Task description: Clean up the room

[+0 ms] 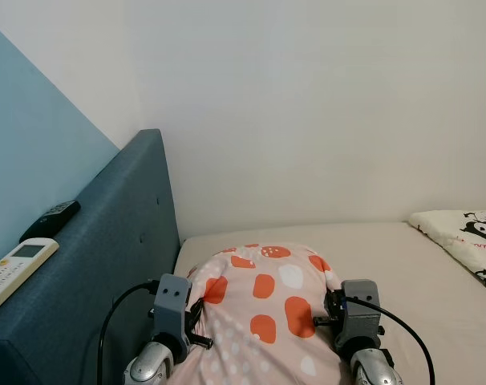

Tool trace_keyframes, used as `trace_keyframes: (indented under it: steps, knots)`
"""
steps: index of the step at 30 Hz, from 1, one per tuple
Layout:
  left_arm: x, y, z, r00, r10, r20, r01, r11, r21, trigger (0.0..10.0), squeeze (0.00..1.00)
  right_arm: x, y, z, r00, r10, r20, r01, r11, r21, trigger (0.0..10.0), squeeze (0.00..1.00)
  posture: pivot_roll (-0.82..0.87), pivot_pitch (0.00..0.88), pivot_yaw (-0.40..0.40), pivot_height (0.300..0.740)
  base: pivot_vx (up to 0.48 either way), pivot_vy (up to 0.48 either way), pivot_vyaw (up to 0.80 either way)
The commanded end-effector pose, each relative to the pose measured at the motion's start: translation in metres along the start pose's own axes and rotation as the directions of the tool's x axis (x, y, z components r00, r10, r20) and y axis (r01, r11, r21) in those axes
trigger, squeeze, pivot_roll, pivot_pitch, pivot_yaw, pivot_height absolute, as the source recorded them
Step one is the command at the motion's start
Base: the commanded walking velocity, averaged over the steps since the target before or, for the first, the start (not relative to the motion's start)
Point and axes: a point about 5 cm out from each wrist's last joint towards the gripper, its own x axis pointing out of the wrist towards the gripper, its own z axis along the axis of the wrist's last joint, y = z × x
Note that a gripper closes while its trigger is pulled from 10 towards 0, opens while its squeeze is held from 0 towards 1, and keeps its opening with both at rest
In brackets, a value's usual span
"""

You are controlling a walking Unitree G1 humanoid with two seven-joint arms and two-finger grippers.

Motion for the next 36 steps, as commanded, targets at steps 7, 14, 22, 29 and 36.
trace_keyframes:
  steps: [7, 14, 22, 29, 36]
  knots:
    - [0.000, 0.010, 0.005, 0.998, 0.051, 0.023, -0.051, 0.999, 0.014, 10.0, 0.00, 0.001, -0.005, 0.008, 0.999, -0.014, 0.038, 0.014, 1.000, 0.004, 10.0, 0.00, -0.02, 0.102, 0.019, 0.670, 0.000, 0.000, 0.00]
    - [0.000, 0.011, 0.005, 0.998, 0.057, 0.021, -0.058, 0.998, 0.012, 10.0, 0.00, 0.001, -0.004, 0.006, 1.000, -0.005, 0.028, 0.005, 1.000, -0.014, 10.0, 0.00, -0.02, 0.101, 0.018, 0.670, 0.000, 0.000, 0.00]
    - [-0.001, 0.017, -0.001, 0.990, 0.138, -0.024, -0.137, 0.989, 0.047, 10.0, 0.00, 0.002, -0.005, 0.002, 1.000, -0.002, -0.003, 0.002, 1.000, -0.011, 10.0, 0.00, -0.01, 0.098, 0.021, 0.660, 0.000, 0.000, 0.00]
    - [0.008, 0.024, -0.001, 0.976, 0.216, -0.035, -0.212, 0.973, 0.086, 10.0, 0.00, 0.011, 0.000, -0.004, 0.997, 0.051, -0.063, -0.054, 0.998, -0.037, 10.0, 0.00, -0.01, 0.124, 0.024, 0.646, 0.000, 0.000, 0.00]
    - [0.016, 0.027, 0.009, 0.962, 0.273, 0.003, -0.272, 0.957, 0.104, 10.0, 0.00, 0.029, -0.006, 0.002, 0.997, -0.017, -0.080, 0.003, 0.986, -0.168, 10.0, 0.00, 0.02, 0.168, 0.010, 0.646, 0.000, 0.000, 0.00]
